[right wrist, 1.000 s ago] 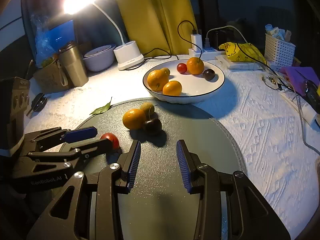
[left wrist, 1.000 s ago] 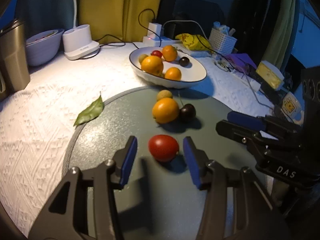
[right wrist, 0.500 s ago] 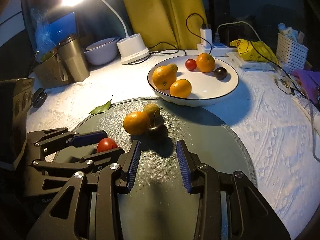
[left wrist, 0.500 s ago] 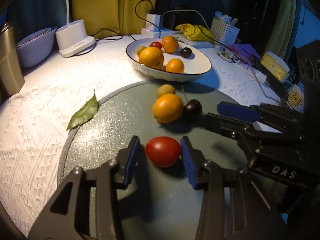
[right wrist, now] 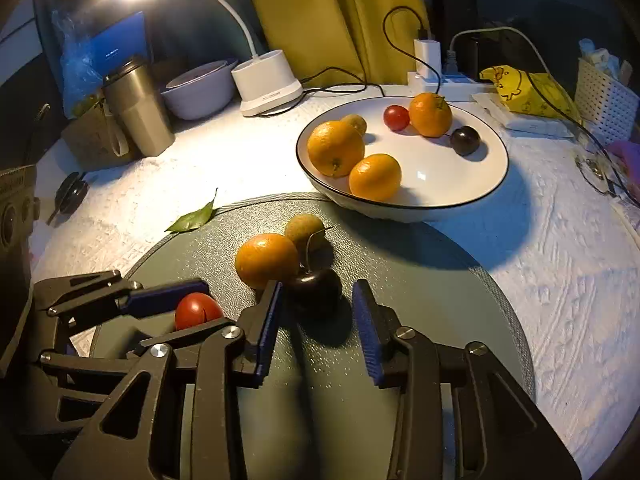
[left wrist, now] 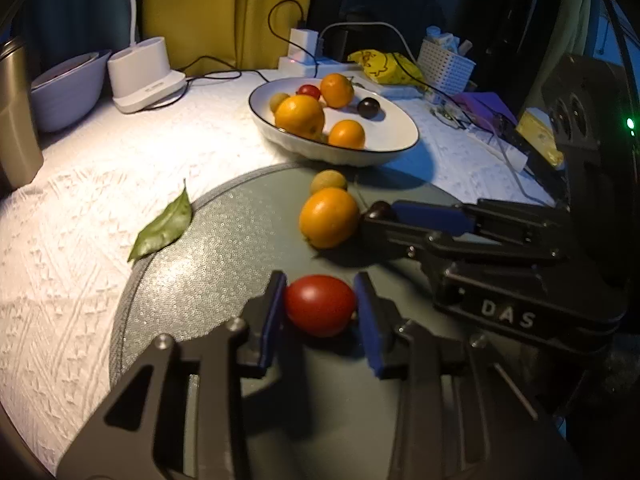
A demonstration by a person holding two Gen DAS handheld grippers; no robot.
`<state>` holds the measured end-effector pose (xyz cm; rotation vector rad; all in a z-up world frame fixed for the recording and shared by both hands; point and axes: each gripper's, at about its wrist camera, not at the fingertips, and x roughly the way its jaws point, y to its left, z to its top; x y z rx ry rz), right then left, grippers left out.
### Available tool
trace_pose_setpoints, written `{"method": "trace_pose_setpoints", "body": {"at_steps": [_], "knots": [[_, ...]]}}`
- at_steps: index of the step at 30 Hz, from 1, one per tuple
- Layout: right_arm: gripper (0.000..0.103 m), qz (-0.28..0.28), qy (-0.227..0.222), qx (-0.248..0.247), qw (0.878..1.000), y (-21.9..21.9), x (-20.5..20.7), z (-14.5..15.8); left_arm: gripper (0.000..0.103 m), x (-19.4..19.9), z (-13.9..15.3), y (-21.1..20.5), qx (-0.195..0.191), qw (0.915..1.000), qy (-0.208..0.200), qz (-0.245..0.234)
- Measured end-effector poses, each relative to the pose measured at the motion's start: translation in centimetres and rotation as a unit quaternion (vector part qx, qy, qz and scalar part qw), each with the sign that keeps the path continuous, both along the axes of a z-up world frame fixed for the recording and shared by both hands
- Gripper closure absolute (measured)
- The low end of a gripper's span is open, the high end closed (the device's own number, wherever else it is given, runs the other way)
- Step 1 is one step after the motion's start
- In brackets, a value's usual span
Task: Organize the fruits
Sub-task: 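Grasp the red tomato with the left tool while the right tool grasps a dark tomato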
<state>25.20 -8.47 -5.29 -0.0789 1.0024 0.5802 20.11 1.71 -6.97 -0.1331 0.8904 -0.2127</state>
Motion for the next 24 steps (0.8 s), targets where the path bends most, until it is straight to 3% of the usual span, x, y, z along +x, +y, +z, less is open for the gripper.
{"method": "trace_pose_setpoints", "body": {"at_steps": [2, 24], "knots": [[0.072, 0.003, 0.000, -0.001, 1.000, 0.2, 0.0, 0.0, 0.067, 0.1, 0.0, 0.1, -0.002, 1.0000, 0.001, -0.001], [0.072, -0.013, -0.030, 0.005, 0.999, -2.0, -1.5, 2.3, 0.068, -1.1, 2.0, -1.4, 0.005, 0.9996, -0.025, -0.014]]}}
